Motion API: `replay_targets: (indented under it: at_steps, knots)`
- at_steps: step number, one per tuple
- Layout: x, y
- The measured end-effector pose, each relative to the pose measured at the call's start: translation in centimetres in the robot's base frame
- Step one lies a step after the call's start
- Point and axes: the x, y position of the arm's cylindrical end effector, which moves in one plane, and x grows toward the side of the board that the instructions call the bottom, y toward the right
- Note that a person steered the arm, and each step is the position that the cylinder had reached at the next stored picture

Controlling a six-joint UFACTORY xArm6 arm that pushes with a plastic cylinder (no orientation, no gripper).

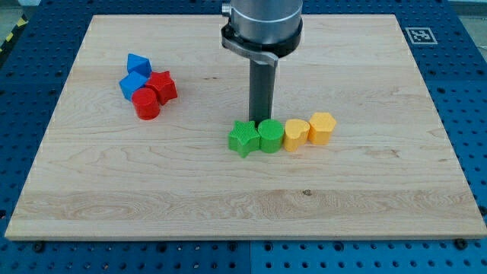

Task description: Move yellow heart a bit down

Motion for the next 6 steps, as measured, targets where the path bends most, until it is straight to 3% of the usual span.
replay_targets:
  at_steps: [3, 6]
  knots:
    - [-3.2, 1.0]
    - [-0.9, 5.8]
